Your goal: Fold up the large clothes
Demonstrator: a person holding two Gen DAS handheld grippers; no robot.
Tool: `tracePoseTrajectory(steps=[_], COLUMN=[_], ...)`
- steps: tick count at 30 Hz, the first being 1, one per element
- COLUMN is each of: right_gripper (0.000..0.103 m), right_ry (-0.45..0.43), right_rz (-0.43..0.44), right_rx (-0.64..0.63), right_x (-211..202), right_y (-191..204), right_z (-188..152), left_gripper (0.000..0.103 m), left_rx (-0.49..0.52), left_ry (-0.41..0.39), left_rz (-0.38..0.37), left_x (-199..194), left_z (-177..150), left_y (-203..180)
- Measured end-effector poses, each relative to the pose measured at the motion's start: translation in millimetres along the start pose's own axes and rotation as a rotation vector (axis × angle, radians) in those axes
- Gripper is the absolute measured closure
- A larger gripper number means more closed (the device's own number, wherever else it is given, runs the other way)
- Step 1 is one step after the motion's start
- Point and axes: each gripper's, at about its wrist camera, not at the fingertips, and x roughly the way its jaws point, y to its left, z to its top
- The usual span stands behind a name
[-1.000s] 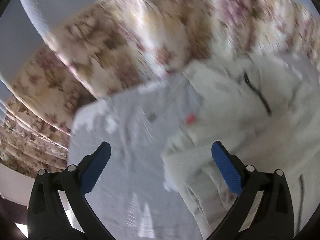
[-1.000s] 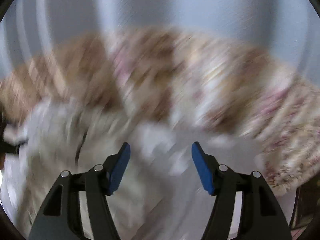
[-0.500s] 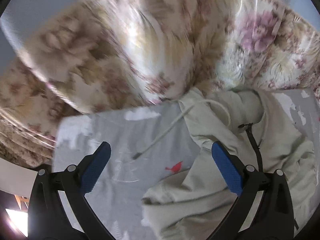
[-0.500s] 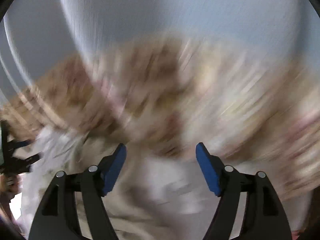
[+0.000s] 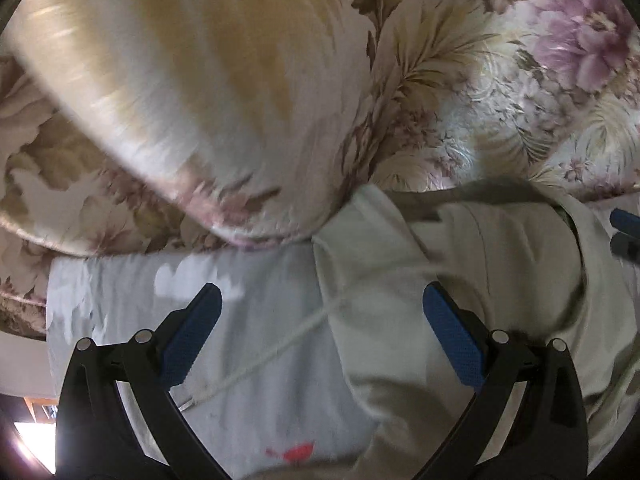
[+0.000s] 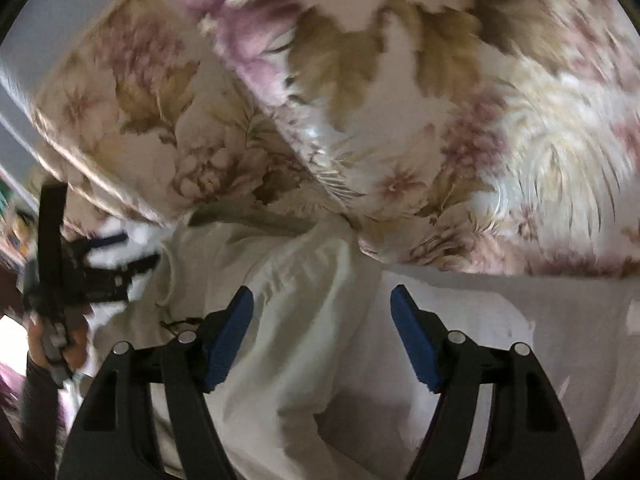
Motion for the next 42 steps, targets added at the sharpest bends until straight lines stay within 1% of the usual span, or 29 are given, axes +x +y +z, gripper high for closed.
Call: tracePoseTrajectory(steps=[2, 3, 4, 5, 6, 7, 8, 9, 10, 12, 14, 16, 19, 20, 21, 23, 26, 27, 28, 29, 30, 31, 32, 33, 34, 35, 38, 39, 42], right_gripper=[0.037, 0.049, 0.058, 0.061, 0.073, 0.090, 0.095, 0.098, 0.098, 0.099, 0.102, 0.103, 0.103, 0.103, 0.103, 0.102, 0.100, 0.100, 0.099, 0.099, 0.099, 0.098, 0.094, 0.079, 0.058, 0.051, 0.051, 0.051, 0.051], right_ry=[0.038, 0.052, 0.058, 0.067, 0.076, 0.084, 0.085, 0.060, 0.036, -0.039, -0.106, -0.189, -0.251, -0.221, -0.199, -0.186, -0.127, -0.104, -0.088, -0.074, -0.046, -0.033, -0.023, -0.013, -0.015, -0.019, -0.003, 0.033, 0.078], right_rz=[-0.041, -0.040, -0.060, -0.108, -0.136, -0.173, -0.213, -0.233, -0.232, -0.178, -0.103, -0.009, 0.089, 0.114, 0.102, -0.034, -0.112, -0.113, -0.109, -0.114, -0.120, -0.128, -0.142, -0.150, -0.157, -0.155, -0.096, -0.076, -0.097], right_rx=[-0.030, -0.052, -0.092, -0.159, -0.196, -0.237, -0.275, -0.310, -0.315, -0.281, -0.241, -0.202, -0.190, -0.186, -0.181, -0.205, -0.216, -0.207, -0.194, -0.179, -0.164, -0.161, -0.161, -0.160, -0.152, -0.142, -0.095, -0.082, -0.104], right_x=[7.4, 9.7, 10.5, 12.9, 16.3, 18.1, 19.5, 16.2, 11.5, -9.0, -29.8, -62.1, -100.7, -105.8, -104.8, -98.0, -80.3, -73.0, -66.2, -61.2, -51.3, -43.8, -36.9, -30.0, -25.6, -23.2, -10.3, -1.0, 16.9], right_y=[5.2, 10.2, 17.8, 29.2, 35.2, 40.7, 45.4, 49.6, 50.8, 47.1, 42.1, 39.3, 44.8, 45.6, 45.2, 48.3, 46.8, 43.7, 39.3, 34.6, 30.3, 28.0, 26.5, 25.3, 24.2, 24.1, 21.4, 21.1, 28.2], right_z=[0.4, 0.0, -0.9, -2.1, -2.5, -3.4, -4.2, -4.9, -4.3, -3.0, -1.3, -1.9, -6.7, -7.9, -7.7, -11.8, -13.9, -13.8, -13.8, -13.2, -10.9, -9.5, -7.5, -5.0, -3.2, -2.2, 2.5, 3.8, 2.8], left_gripper=[0.004, 0.014, 0.033, 0.042, 0.063, 0.080, 0.088, 0.101, 0.101, 0.101, 0.102, 0.102, 0.102, 0.102, 0.101, 0.101, 0.096, 0.085, 0.061, 0.047, 0.026, 0.022, 0.021, 0.020, 0.016, 0.013, 0.013, 0.013, 0.013], left_rx=[0.004, 0.008, 0.016, 0.027, 0.040, 0.066, 0.103, 0.131, 0.156, 0.169, 0.152, 0.129, 0.157, 0.173, 0.186, 0.198, 0.201, 0.196, 0.188, 0.180, 0.174, 0.177, 0.184, 0.186, 0.180, 0.169, 0.129, 0.124, 0.128], left_ry=[0.022, 0.033, 0.041, 0.051, 0.056, 0.059, 0.051, 0.048, 0.041, 0.009, -0.029, -0.088, -0.178, -0.194, -0.197, -0.167, -0.132, -0.124, -0.113, -0.104, -0.096, -0.091, -0.083, -0.067, -0.055, -0.030, 0.028, 0.042, 0.075], left_rz=[0.013, 0.006, -0.012, -0.036, -0.058, -0.063, -0.003, 0.017, 0.033, 0.055, 0.044, 0.003, -0.041, -0.045, -0.026, 0.022, 0.112, 0.133, 0.162, 0.175, 0.183, 0.189, 0.200, 0.215, 0.215, 0.197, 0.124, 0.099, 0.075], left_x=[10.0, 13.7, 15.2, 16.1, 15.0, 12.2, 9.7, 8.9, 6.8, -2.5, -17.2, -45.6, -97.2, -108.9, -117.9, -118.2, -102.5, -96.4, -86.3, -76.7, -66.4, -61.6, -53.9, -42.4, -34.8, -23.7, 1.5, 8.0, 23.9], left_z=[6.5, 8.6, 9.4, 9.6, 9.4, 8.8, 7.6, 6.6, 4.8, 2.1, 1.2, -0.2, -14.4, -20.4, -27.0, -35.6, -36.4, -36.4, -34.3, -31.8, -28.6, -26.2, -22.0, -15.9, -12.4, -6.4, 4.7, 7.4, 9.7], left_y=[-2.0, -4.1, -6.1, -8.5, -12.0, -17.9, -24.2, -28.2, -31.5, -30.7, -25.3, -18.2, -17.2, -18.4, -21.6, -24.2, -25.1, -23.7, -21.6, -20.6, -20.4, -17.2, -17.9, -18.7, -19.6, -18.9, -17.1, -18.1, -26.7])
